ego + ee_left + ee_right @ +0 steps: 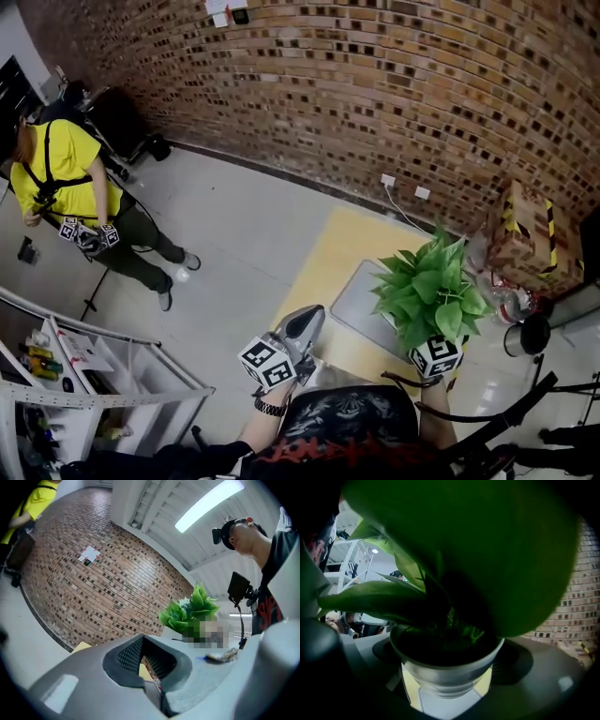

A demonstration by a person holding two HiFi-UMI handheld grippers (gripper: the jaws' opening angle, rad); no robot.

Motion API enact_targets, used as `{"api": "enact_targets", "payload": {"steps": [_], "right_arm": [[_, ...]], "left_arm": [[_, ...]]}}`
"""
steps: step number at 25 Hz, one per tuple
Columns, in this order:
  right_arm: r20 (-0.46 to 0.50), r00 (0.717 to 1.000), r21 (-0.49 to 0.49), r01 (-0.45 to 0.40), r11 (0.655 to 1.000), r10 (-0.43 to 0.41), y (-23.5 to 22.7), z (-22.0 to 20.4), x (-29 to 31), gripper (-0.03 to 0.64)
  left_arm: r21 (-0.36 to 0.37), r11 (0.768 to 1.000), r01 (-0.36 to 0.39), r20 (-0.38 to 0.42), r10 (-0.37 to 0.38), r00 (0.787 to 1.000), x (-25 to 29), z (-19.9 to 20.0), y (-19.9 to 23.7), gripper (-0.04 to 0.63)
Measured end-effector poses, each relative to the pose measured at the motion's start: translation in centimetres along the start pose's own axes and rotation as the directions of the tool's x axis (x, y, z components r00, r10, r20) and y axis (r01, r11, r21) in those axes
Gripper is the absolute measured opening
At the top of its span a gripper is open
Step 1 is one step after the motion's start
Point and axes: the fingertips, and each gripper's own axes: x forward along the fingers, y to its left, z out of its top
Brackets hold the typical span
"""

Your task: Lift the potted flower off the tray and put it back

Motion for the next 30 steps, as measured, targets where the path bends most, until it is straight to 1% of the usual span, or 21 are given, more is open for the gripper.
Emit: {"api": "enact_targets", "payload": {"steps": [2, 3, 5, 7, 10, 13, 15, 17, 18, 20, 23, 26, 28, 30], "right_arm": [[0.003, 1.000, 0.016, -0.005, 1.000, 0.005, -0.7, -0.1, 0.0, 0.546], [0.006, 1.000, 0.024, -0.008, 1.000, 0.008, -1.0, -0.1, 0.1, 0.546], [0.010, 1.000, 0.029, -0.009, 1.000, 0.008, -1.2, -0.2, 0.4, 0.546], [0.015, 1.000, 0.020, -0.007, 1.000, 0.007, -0.9, -0.2, 0.6, 0.546], [0.031, 0.999, 0.007, -0.015, 1.000, 0.015, -0.7, -1.2, 1.2, 0.546], [0.022, 1.000, 0.007, 0.007, 1.000, -0.007, -0.6, -2.6, 3.2, 0.546], [-0.021, 1.000, 0.004, 0.005, 1.000, -0.005, -1.9, -5.7, 4.0, 0.546], [-0.075, 0.997, 0.006, -0.019, 1.000, 0.020, -3.7, -10.1, 4.7, 0.545], [-0.104, 0.994, 0.010, -0.035, 0.999, 0.036, -3.9, -12.9, 5.3, 0.545], [-0.169, 0.983, 0.031, -0.071, 0.997, 0.075, -3.0, -19.2, 6.7, 0.545], [-0.249, 0.961, 0.085, -0.099, 0.991, 0.117, -3.5, -27.2, 8.4, 0.543], [-0.287, 0.951, 0.111, -0.082, 0.990, 0.111, -5.4, -31.5, 10.2, 0.543], [-0.293, 0.952, 0.103, -0.066, 0.992, 0.094, -6.1, -32.9, 11.6, 0.543], [-0.281, 0.957, 0.085, -0.057, 0.995, 0.078, -6.5, -33.4, 12.4, 0.545]], "left_arm": [[-0.023, 1.000, -0.009, -0.004, 0.009, 1.000, 0.8, -0.3, 0.3, 0.002], [-0.038, 0.999, -0.011, -0.021, 0.010, 1.000, 1.2, -0.4, 0.3, 0.002], [-0.058, 0.998, -0.008, -0.085, 0.003, 0.996, 1.7, -1.0, 0.4, 0.002], [-0.057, 0.998, -0.001, -0.134, -0.006, 0.991, 1.7, -1.8, 0.3, 0.002], [-0.043, 0.999, -0.005, -0.145, -0.002, 0.989, 1.2, -1.6, 0.3, 0.002], [-0.033, 0.999, -0.017, -0.158, 0.012, 0.987, 0.6, 0.2, 1.1, 0.002], [-0.037, 0.999, -0.025, -0.158, 0.019, 0.987, 1.0, 0.4, 0.8, 0.002], [-0.055, 0.998, -0.039, -0.143, 0.031, 0.989, 1.3, -0.5, 0.2, 0.002], [-0.052, 0.997, -0.054, -0.153, 0.045, 0.987, 1.0, -0.8, -0.1, 0.002], [-0.035, 0.996, -0.078, -0.198, 0.070, 0.978, 0.0, -1.3, -0.7, 0.002], [-0.058, 0.995, -0.080, -0.253, 0.063, 0.965, 0.5, -3.1, -2.3, 0.002], [-0.073, 0.992, -0.101, -0.295, 0.075, 0.952, 1.6, -5.2, -3.3, 0.002], [-0.071, 0.991, -0.112, -0.318, 0.083, 0.944, 2.0, -6.1, -3.6, 0.002], [-0.058, 0.992, -0.115, -0.339, 0.088, 0.937, 2.1, -6.7, -3.8, 0.002]]}}
